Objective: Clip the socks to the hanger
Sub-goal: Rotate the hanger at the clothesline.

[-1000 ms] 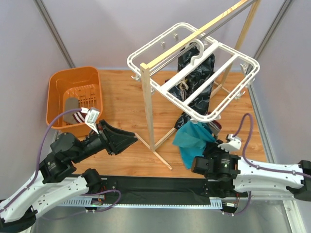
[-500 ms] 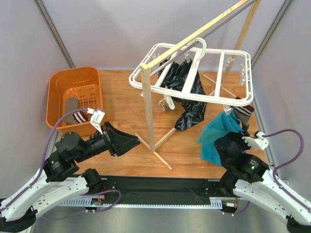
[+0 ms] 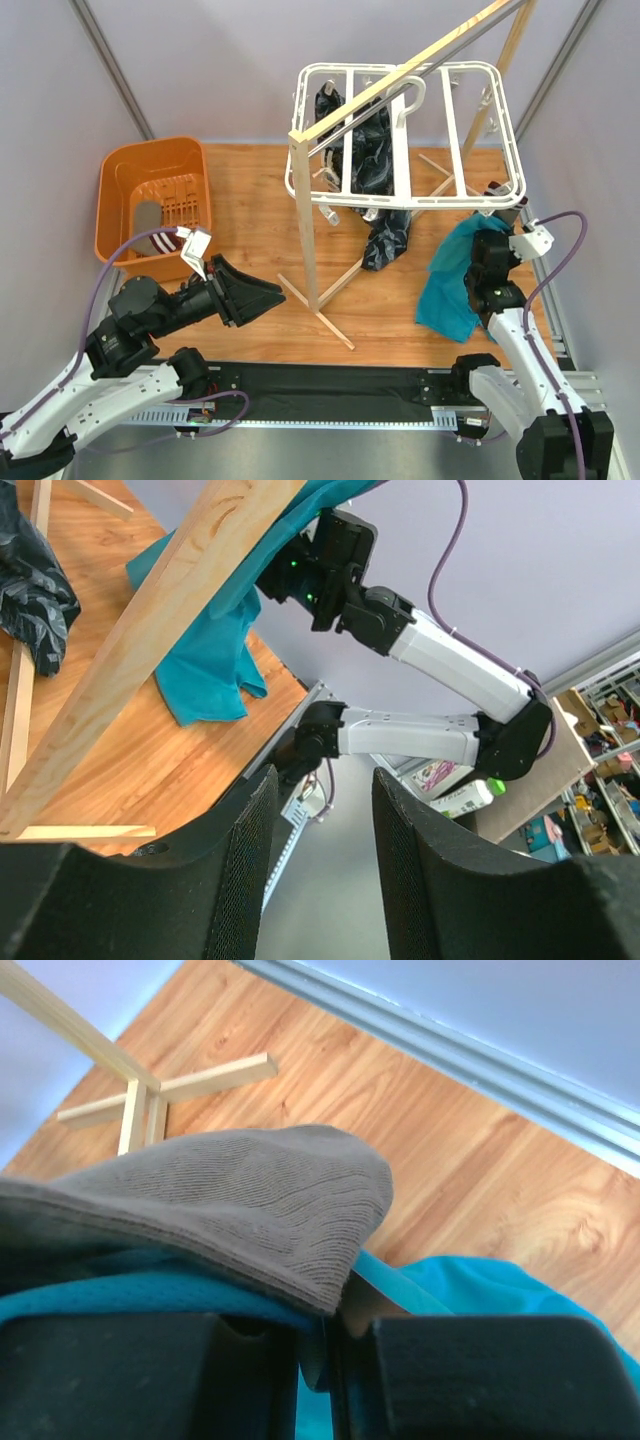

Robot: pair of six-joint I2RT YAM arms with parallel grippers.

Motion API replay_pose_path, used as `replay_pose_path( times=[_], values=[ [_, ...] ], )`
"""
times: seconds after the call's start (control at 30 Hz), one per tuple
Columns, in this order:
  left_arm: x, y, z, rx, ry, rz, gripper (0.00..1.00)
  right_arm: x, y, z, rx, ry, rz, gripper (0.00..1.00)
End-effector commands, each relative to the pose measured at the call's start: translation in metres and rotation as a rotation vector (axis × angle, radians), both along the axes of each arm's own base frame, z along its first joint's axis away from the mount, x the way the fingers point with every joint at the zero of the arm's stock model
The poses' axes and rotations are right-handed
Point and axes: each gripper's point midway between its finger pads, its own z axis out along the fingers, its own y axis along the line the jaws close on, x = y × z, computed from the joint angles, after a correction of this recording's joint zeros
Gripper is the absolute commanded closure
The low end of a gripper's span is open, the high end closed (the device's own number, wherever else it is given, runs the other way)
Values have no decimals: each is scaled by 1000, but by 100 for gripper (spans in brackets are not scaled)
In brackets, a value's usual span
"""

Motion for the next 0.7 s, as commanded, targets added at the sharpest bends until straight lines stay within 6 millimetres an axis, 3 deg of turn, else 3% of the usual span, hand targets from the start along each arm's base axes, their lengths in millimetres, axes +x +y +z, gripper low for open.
replay_pose_path(
  times=[0.0,0.13,0.3,0.4,0.5,0.67],
  values=[
    [-3,1,4,-15,5,-6,50,23,-6,36,-32,-98,58,86],
    [-3,-4,3,-8,13,-26,50,27,-36,31,26,-74,18,84],
    [-5,-12,4,-6,26,-65,50,55,-35,18,114,48,119,79],
    [-6,-13,5,-14,30,-75,50,58,-34,13,154,102,136,77],
    [-7,-13,5,-21,32,-75,50,60,-27,16,160,116,192,69],
    [-8,-13,5,-30,34,-79,50,43,-20,35,144,122,228,42]
  ],
)
